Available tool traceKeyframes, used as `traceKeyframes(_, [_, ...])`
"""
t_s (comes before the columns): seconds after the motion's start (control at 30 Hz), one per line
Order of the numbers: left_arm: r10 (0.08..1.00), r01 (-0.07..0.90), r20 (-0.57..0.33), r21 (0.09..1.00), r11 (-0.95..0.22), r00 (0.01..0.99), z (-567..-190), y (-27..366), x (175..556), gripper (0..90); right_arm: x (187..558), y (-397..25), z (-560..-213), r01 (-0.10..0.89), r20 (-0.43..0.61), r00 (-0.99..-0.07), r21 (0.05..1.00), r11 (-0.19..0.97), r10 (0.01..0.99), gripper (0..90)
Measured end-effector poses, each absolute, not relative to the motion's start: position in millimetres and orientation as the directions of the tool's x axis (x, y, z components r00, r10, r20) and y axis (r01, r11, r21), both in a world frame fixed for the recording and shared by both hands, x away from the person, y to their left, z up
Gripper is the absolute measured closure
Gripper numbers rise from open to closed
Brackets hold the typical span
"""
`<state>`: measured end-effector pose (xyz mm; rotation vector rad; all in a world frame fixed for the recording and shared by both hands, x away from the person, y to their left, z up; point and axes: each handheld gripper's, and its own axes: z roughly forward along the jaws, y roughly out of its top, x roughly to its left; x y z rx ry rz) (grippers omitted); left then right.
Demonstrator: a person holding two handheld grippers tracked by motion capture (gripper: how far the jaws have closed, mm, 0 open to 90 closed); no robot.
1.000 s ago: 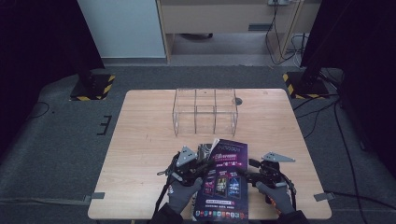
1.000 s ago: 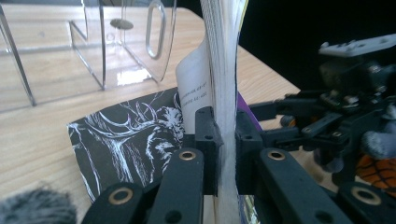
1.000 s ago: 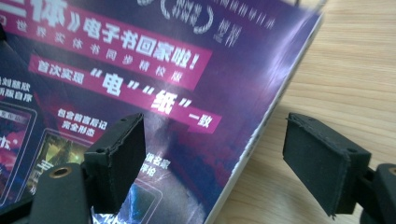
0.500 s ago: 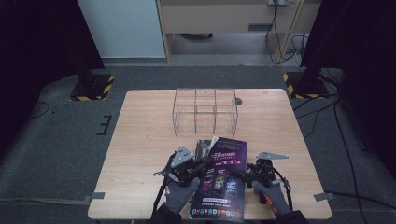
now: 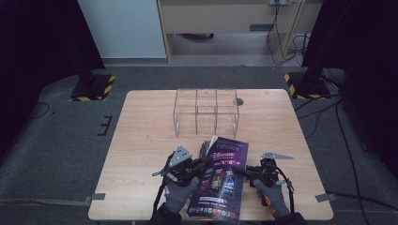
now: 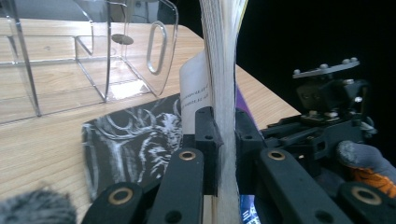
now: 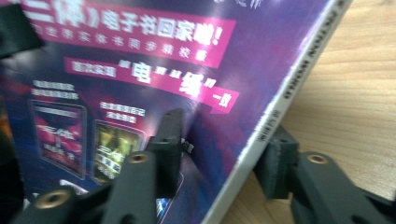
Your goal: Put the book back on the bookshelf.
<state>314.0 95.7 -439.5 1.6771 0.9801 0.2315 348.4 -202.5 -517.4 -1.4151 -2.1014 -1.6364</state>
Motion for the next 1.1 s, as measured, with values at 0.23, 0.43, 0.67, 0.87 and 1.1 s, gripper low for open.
traceKeyframes(0.23, [0.714,0.488,-0.323,0.872,-0.029,0.621,-443,99,317,82.9,347,-206,-511,0.728,0.620,-0.550,0.685,-0.043,0.559,73.8])
traceKeyframes(0.43, [0.727,0.495,-0.320,0.868,-0.032,0.608,-446,103,321,82.8,346,-207,-508,0.735,0.632,-0.548,0.676,-0.044,0.548,76.2])
traceKeyframes(0.67, [0.735,0.513,-0.332,0.858,-0.025,0.591,-452,111,326,82.3,345,-209,-499,0.734,0.645,-0.554,0.677,-0.058,0.527,79.5])
traceKeyframes(0.87, [0.739,0.533,-0.347,0.846,-0.019,0.577,-455,118,331,79.0,344,-212,-488,0.719,0.649,-0.567,0.691,-0.080,0.506,82.3])
traceKeyframes(1.1, [0.755,0.549,-0.343,0.835,-0.027,0.559,-461,126,334,71.0,342,-212,-477,0.698,0.630,-0.597,0.713,-0.067,0.496,82.9])
